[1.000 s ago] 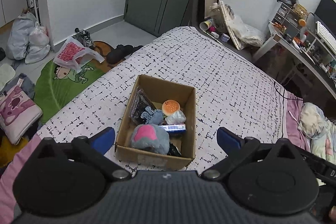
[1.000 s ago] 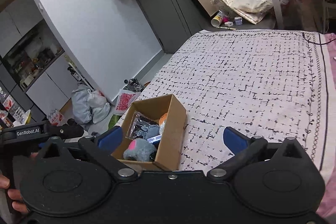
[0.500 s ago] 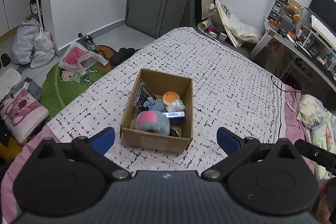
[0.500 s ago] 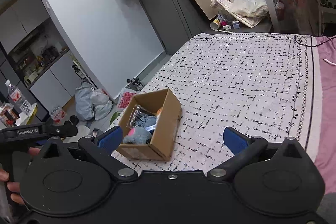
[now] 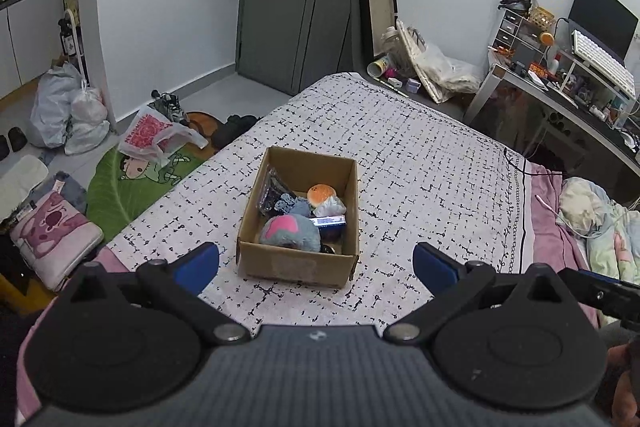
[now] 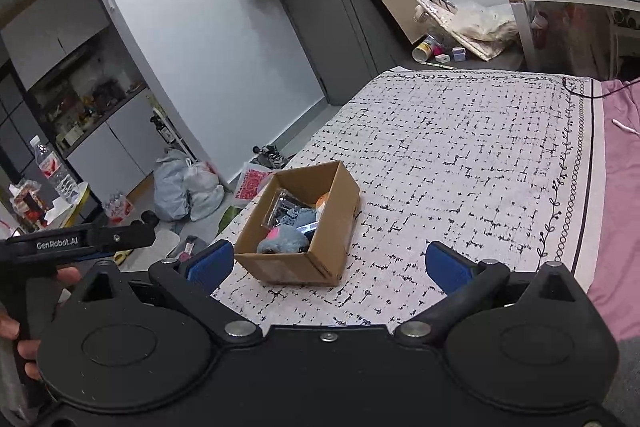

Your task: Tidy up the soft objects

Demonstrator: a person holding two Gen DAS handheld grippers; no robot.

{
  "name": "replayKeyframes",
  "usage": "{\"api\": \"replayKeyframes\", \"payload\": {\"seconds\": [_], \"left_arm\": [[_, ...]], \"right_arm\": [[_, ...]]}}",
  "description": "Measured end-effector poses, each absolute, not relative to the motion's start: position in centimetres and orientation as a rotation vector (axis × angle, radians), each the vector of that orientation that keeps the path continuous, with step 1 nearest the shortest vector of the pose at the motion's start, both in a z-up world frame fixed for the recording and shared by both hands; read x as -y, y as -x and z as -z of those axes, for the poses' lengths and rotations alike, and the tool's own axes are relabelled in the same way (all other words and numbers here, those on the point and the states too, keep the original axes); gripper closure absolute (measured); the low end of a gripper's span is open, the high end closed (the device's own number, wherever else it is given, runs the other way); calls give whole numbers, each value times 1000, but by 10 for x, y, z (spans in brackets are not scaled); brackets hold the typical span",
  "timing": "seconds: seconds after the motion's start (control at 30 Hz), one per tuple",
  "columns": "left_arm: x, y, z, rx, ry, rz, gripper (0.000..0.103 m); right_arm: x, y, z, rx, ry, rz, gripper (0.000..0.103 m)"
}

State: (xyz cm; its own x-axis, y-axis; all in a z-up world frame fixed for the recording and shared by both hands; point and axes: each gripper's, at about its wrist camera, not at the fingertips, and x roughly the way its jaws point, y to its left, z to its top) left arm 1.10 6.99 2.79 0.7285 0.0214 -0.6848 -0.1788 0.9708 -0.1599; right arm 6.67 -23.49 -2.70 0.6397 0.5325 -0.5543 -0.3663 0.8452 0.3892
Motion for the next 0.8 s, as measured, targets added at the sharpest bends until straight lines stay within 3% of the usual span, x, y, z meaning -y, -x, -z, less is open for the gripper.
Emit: {"api": "replayKeyframes", "payload": {"seconds": [0.8], "left_arm": [[-67, 9, -37, -746, 150, -124, 1]], "right_arm": [[217, -51, 20, -709, -196, -486, 0]]}}
